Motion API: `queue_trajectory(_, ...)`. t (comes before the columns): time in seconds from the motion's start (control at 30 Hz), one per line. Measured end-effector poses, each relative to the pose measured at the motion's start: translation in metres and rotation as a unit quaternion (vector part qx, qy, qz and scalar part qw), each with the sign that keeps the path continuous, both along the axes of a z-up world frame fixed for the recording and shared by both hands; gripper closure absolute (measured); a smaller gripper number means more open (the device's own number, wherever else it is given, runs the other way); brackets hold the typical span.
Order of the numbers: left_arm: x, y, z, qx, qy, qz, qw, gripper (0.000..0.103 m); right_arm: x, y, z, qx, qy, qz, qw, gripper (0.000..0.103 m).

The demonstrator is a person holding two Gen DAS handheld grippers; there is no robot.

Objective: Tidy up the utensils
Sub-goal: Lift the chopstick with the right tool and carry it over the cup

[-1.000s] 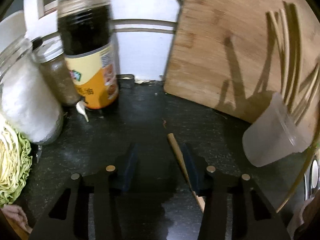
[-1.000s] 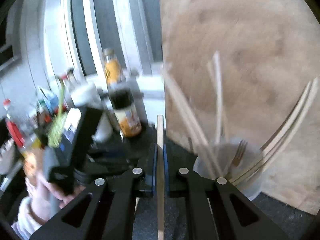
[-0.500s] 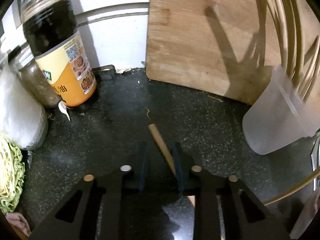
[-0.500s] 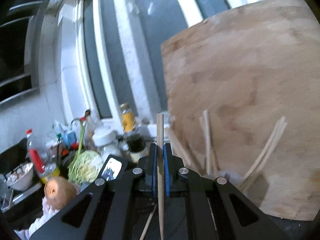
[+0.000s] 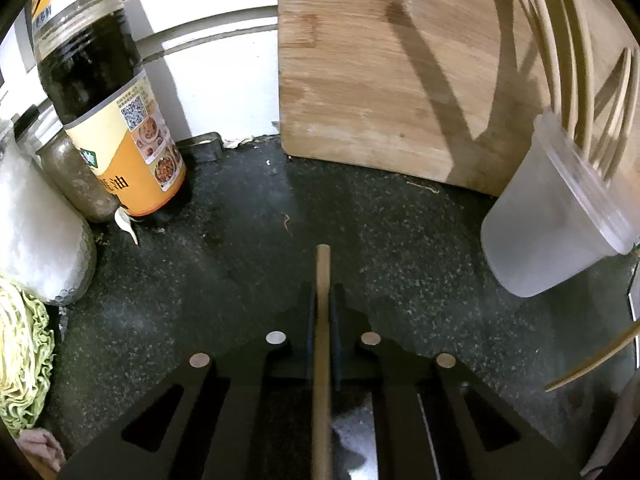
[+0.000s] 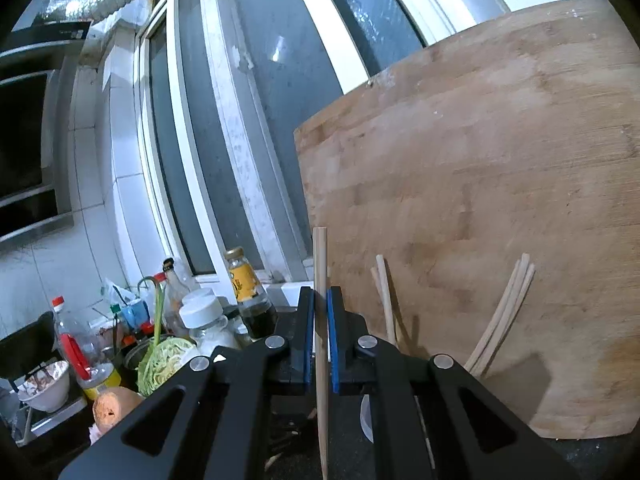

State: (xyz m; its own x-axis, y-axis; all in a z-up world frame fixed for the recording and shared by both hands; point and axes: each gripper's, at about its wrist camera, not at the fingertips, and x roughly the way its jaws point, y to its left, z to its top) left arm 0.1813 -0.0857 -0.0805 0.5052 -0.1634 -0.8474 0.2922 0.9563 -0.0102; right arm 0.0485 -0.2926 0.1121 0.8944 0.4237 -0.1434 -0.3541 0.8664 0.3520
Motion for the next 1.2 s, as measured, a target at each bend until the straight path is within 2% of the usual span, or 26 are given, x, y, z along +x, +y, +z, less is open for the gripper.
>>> queue_trajectory(0.2,-0.004,-0.004,0.002,0.041,-0.01,0.008,0.9991,0.096,-0.002,-0.007,0.002,0.01,-0.006,-0.003,1.0,0.096)
queue_trajectory(0.4,-0.006,-0.005,0.004,0.04,-0.004,0.011,0.9991,0.097,-0.001,-0.008,0.002,0.011,-0.007,-0.011,1.0,0.096)
queue_trajectory(0.5,-0.017,-0.005,0.015,0.042,-0.031,0.002,0.9986,0.097,-0.005,-0.013,0.004,0.016,-0.018,-0.029,0.999,0.096)
queue_trajectory(0.63,-0.048,0.003,0.056,-0.02,-0.091,-0.017,0.9955,0.097,-0.018,-0.029,0.008,0.038,-0.054,-0.058,0.996,0.096)
queue_trajectory(0.8,-0.084,-0.002,0.108,-0.045,-0.155,-0.031,0.9865,0.097,-0.026,-0.055,0.011,0.084,-0.072,-0.087,0.99,0.095)
queue_trajectory(0.93,-0.111,-0.014,0.162,-0.077,-0.208,-0.04,0.9742,0.097,-0.035,-0.069,0.013,0.096,-0.095,-0.124,0.983,0.095)
queue_trajectory(1.07,-0.132,-0.024,0.211,-0.099,-0.265,-0.042,0.9583,0.097,-0.038,-0.08,0.012,0.11,-0.101,-0.144,0.978,0.095)
queue_trajectory(1.2,-0.144,-0.033,0.249,-0.13,-0.302,-0.041,0.9435,0.097,-0.037,-0.085,0.009,0.104,-0.109,-0.201,0.968,0.095)
